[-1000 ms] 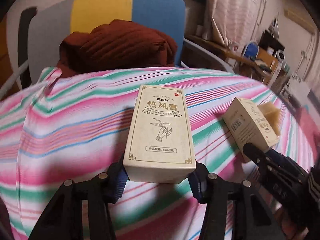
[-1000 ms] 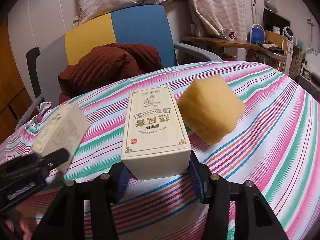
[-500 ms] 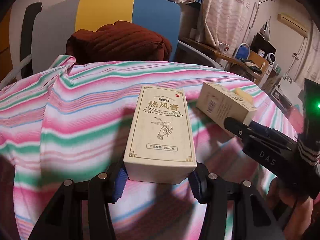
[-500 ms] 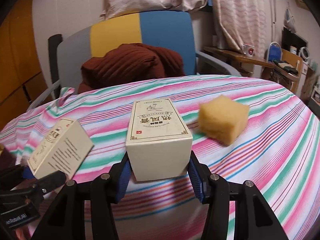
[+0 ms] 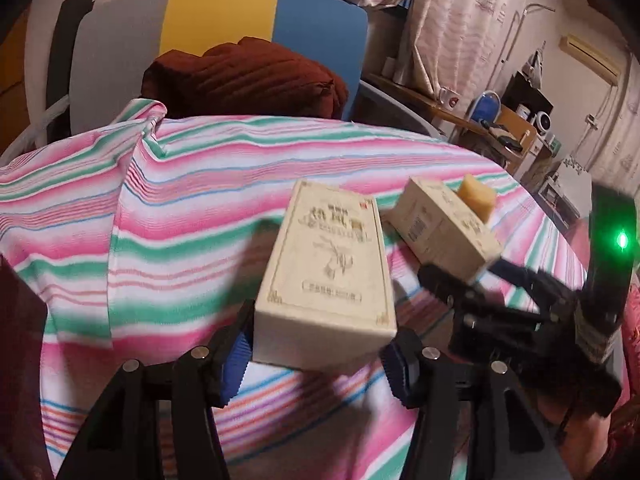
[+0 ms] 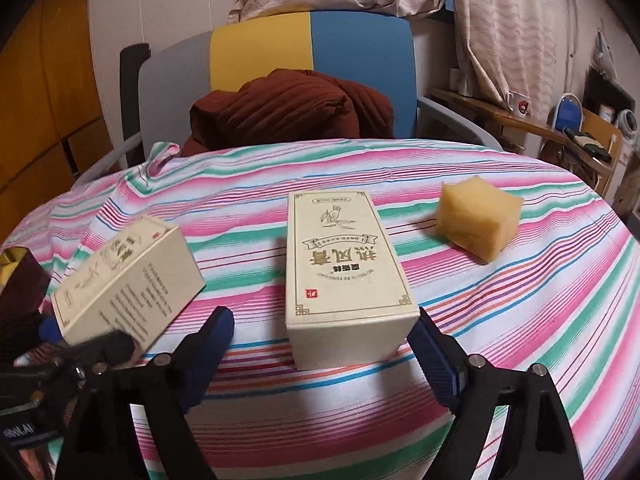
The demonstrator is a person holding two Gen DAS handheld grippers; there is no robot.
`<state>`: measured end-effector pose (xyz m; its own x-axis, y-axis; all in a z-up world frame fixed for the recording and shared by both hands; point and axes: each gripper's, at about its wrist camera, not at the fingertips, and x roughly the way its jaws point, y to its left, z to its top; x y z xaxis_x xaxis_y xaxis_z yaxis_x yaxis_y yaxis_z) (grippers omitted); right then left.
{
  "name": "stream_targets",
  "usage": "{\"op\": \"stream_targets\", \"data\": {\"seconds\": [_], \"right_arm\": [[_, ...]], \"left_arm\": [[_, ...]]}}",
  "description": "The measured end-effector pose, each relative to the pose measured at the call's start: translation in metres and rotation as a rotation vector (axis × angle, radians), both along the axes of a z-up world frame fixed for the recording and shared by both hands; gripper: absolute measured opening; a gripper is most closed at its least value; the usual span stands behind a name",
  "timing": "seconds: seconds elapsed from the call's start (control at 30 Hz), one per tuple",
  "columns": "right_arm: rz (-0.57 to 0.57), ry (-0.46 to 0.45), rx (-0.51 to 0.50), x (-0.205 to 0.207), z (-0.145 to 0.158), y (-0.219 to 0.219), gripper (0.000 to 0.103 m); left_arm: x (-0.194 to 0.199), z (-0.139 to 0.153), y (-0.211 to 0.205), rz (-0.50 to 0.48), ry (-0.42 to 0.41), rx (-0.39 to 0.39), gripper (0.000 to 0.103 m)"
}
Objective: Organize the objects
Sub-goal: 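Carry both white medicine boxes over the gold tray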
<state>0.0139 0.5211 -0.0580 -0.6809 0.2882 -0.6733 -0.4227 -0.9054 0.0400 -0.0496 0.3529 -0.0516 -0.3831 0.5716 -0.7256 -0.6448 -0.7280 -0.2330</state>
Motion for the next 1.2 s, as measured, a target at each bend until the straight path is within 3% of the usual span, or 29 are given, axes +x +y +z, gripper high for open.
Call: {"op": "stream_targets", "data": {"seconds": [0.1, 0.2, 0.27, 0.3, 0.33, 0.67, 0.93, 1.2], "right_arm": [[-0.017, -0.012, -0.013, -0.004, -0.001, 0.005, 0.088], [-0.038, 0.0, -0.032, -0.005, 0.0, 0.011, 0.086], [-0.061, -0.009, -0.036, -0.006, -0.001, 0.014, 0.069], [-0.06, -0.021, -0.045, -0.009, -0.003, 0.014, 0.054], [-0.054, -0.026, -0.052, -0.01, -0.005, 0.015, 0.052], [0.016, 0.051, 0.072, 0.001, 0.011, -0.02, 0.052], [-0.005, 0.1, 0.069, 0.02, 0.017, -0.037, 0.052], [0.051, 0.118, 0.036, 0.033, 0.026, -0.076, 0.052]], "left_arm": [[-0.01, -0.003, 0.004, 0.01, -0.03, 0.002, 0.06], [-0.008, -0.011, 0.006, 0.001, -0.002, -0.008, 0.06], [-0.005, -0.011, 0.005, 0.002, 0.017, -0.006, 0.059], [-0.004, -0.012, 0.005, 0.004, 0.02, -0.006, 0.059], [-0.004, -0.012, 0.004, 0.005, 0.024, -0.003, 0.058], [0.01, -0.007, -0.03, 0.024, 0.028, 0.061, 0.058], [0.04, 0.002, -0.083, 0.036, -0.011, 0.126, 0.058], [0.048, 0.045, -0.149, 0.06, 0.006, 0.21, 0.058]]}}
